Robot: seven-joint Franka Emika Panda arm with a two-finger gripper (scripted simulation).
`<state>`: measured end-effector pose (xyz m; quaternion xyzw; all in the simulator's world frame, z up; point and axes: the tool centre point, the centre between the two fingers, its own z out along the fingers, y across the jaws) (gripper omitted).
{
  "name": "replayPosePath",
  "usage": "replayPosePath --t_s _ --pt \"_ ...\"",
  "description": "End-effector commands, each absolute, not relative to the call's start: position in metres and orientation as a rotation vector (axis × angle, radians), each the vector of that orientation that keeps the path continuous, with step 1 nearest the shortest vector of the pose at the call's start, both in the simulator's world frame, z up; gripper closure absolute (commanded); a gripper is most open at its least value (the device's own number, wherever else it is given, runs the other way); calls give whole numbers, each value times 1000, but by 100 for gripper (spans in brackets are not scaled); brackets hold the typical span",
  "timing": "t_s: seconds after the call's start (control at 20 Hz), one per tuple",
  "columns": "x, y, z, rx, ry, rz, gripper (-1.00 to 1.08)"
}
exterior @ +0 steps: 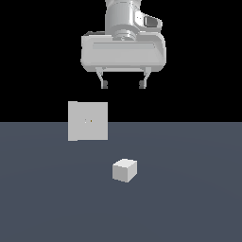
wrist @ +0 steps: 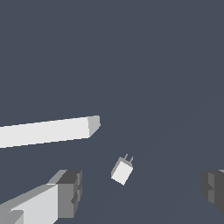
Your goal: Plug the charger into the wall socket.
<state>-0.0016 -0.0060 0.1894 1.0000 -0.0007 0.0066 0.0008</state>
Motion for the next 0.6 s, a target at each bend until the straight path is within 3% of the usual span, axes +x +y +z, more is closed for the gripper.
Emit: replayPosePath --t_s 0.0,0.55 --pt "-2 -6 189 3140 -2 21 -92" --pt "-12 -8 177 3131 -91 63 -92"
